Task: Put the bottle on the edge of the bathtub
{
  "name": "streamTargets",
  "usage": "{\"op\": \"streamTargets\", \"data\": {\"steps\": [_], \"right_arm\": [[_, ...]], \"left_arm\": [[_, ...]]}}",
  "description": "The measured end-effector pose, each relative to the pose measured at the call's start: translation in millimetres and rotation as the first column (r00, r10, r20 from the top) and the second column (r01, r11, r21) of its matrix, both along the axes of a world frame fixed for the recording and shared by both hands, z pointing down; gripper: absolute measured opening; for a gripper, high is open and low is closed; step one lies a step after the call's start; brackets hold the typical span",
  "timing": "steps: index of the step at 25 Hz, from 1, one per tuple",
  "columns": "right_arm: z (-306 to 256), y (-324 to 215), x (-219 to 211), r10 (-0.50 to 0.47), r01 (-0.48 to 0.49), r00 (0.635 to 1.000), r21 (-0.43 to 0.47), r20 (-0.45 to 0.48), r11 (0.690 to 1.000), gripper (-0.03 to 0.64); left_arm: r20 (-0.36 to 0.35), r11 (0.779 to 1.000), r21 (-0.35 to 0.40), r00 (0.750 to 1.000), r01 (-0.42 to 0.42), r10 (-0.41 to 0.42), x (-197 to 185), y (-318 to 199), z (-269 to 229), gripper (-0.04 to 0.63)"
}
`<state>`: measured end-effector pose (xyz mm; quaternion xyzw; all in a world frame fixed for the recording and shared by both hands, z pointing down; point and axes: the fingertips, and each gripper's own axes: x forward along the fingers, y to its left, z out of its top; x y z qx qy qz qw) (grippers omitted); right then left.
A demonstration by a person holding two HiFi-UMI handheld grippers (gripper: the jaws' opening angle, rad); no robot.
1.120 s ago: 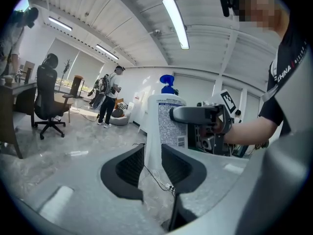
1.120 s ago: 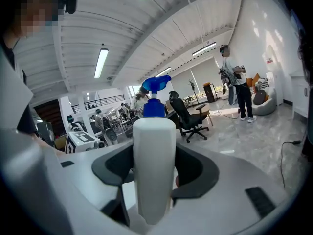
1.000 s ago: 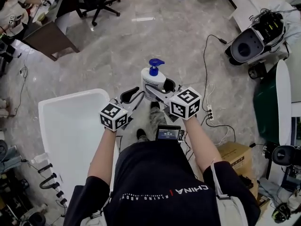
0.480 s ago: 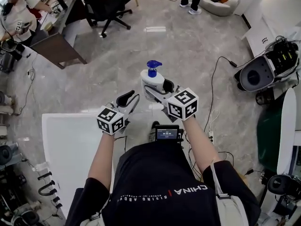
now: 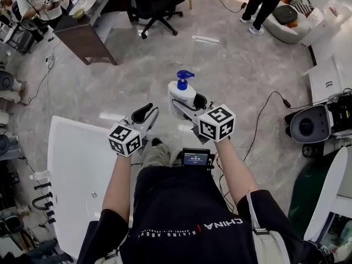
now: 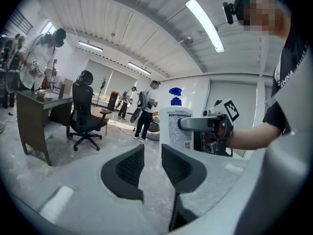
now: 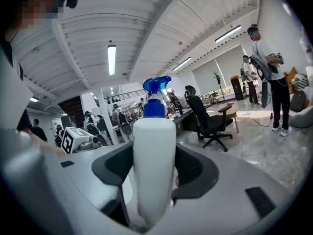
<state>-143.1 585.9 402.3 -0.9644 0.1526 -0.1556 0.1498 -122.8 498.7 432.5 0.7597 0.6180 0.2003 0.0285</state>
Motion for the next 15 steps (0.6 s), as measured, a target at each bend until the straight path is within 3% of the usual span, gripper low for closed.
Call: {"op": "streamTargets", "data": {"steps": [8,15], "right_arm": [[16.4,-9.7,102.4,-0.105,0.105,0.994,-0.017,0.026,0.994,0.265],[5.7,-27.7,227.5,-0.225,0.226,0.974,-0.042,0.027,0.973,0.264]], "left_arm": [[0.037,0.993,-0.024,0.993,0.114,-0.113,98.5,-6.2,16.8,0.103],[0.055,0.969,-0.072,0.971,0.234,-0.231,213.1,-9.9,3.1,0.103]]}}
